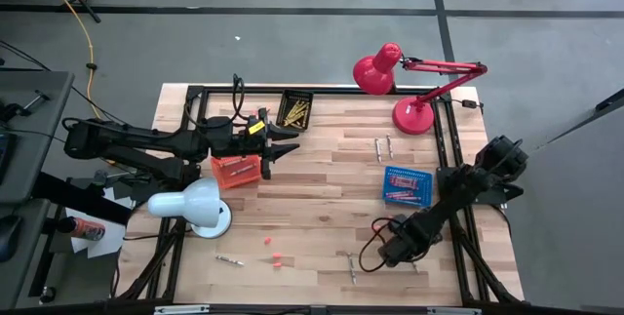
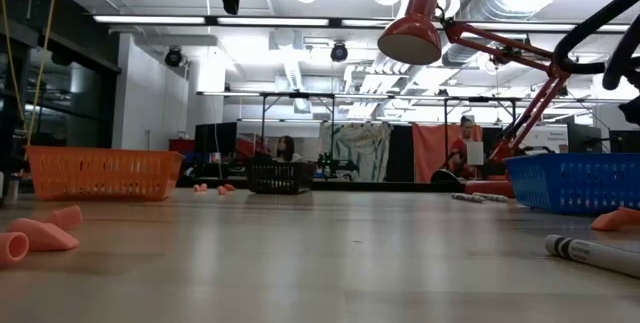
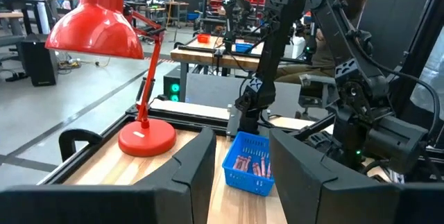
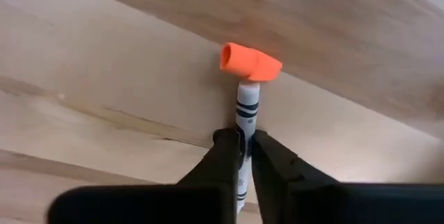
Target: Sort crayons
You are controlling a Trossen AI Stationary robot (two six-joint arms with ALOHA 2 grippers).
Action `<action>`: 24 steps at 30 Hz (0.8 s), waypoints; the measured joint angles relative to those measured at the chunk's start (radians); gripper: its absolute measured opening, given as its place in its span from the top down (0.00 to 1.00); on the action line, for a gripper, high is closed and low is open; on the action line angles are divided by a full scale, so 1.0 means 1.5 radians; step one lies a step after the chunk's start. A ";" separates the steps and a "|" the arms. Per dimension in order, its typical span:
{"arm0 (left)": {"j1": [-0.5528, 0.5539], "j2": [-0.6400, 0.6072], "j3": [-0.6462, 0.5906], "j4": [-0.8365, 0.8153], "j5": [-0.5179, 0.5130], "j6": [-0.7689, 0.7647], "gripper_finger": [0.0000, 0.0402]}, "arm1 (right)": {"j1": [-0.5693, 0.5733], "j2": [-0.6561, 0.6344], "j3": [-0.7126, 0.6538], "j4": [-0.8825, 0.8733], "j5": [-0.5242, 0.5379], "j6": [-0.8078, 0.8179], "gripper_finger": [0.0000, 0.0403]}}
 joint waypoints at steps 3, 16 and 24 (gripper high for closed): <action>0.000 0.000 0.000 0.000 0.000 -0.001 0.69 | 0.000 -0.001 -0.001 0.004 -0.003 -0.032 0.95; 0.000 0.000 0.000 0.003 0.000 0.000 0.69 | -0.007 -0.193 0.008 0.000 0.017 -0.298 0.99; 0.000 0.000 0.000 0.002 0.000 -0.016 0.69 | -0.148 -0.305 0.009 0.001 0.196 -0.613 1.00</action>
